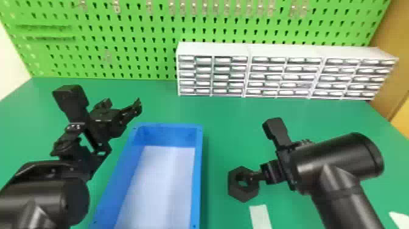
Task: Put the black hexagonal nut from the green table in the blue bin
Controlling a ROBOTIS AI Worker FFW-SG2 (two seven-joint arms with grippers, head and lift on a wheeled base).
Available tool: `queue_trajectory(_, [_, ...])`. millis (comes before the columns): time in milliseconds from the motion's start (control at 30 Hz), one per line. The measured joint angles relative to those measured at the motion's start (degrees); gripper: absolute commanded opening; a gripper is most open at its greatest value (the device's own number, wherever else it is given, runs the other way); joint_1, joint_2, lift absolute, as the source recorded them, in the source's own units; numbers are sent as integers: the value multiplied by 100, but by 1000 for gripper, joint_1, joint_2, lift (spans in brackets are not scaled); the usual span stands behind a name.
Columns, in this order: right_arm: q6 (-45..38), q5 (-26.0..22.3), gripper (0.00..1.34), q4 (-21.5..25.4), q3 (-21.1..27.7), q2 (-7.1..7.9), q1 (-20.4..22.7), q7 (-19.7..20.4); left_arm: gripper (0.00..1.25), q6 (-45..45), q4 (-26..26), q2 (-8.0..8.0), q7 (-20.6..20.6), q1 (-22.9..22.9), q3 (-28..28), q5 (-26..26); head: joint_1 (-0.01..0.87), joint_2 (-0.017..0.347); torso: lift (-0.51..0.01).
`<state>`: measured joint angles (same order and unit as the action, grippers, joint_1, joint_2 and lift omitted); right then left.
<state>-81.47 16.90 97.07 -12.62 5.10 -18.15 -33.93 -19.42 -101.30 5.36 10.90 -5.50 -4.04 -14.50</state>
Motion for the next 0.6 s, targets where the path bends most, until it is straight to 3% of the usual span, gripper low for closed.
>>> queue_trajectory(600, [48,48,1232,-73,-50,7,7,0,954,0,0,0,0,6,0,0,666,32,-100])
